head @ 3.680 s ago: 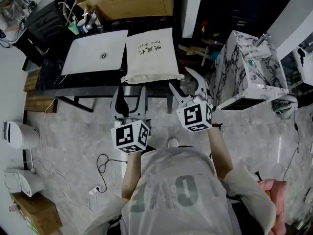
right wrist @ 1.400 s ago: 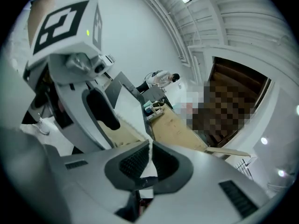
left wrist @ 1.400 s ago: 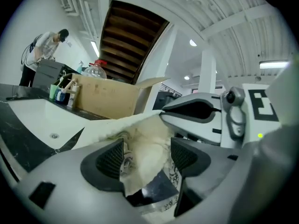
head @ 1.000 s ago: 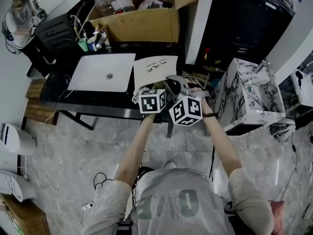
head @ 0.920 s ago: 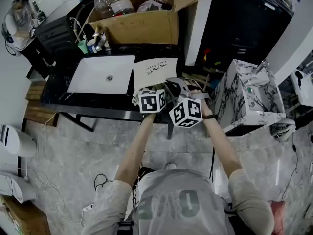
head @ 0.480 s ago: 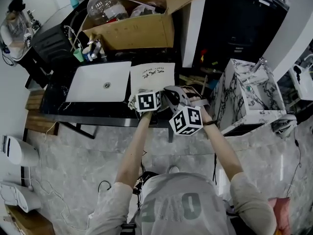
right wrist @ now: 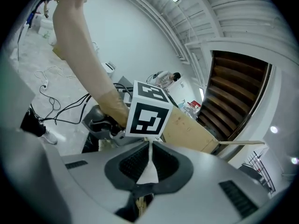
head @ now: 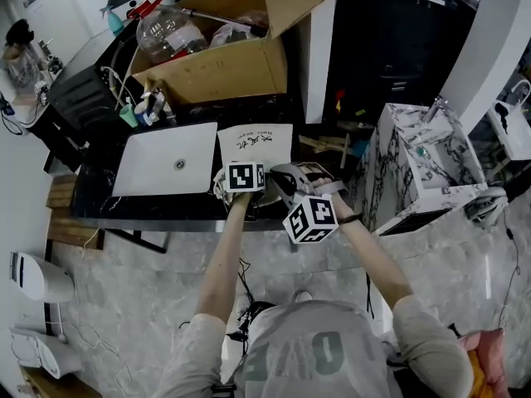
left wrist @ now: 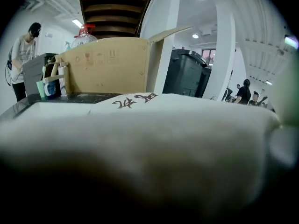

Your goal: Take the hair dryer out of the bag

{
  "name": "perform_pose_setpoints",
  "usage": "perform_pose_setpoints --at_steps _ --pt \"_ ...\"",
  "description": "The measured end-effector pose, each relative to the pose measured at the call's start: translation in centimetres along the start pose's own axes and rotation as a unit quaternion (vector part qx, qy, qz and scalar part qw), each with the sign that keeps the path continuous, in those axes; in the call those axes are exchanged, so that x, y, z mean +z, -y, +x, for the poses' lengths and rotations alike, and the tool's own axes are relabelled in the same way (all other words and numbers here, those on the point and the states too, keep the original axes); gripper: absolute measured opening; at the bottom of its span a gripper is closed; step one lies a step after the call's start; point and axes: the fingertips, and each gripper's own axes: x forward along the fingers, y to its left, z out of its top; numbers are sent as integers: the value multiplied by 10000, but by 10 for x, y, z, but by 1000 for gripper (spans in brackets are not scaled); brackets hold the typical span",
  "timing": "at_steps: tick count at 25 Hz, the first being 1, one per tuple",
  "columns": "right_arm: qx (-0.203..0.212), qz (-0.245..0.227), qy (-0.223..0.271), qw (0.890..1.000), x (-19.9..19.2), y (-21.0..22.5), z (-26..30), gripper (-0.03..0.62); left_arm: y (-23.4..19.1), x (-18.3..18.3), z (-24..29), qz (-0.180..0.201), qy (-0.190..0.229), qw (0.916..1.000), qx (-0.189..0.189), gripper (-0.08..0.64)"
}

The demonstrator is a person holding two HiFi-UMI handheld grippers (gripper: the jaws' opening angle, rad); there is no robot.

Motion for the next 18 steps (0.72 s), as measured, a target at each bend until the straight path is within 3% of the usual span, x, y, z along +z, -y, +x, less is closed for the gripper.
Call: perform_pose_setpoints --at_steps 8,18 --pt "108 113 -26 9999 -8 -6 6 46 1 -8 14 -21 -332 9991 -254 308" --pt "76 248 -10 9997 -10 -6 6 46 5 -8 15 152 -280 9984 -474 291"
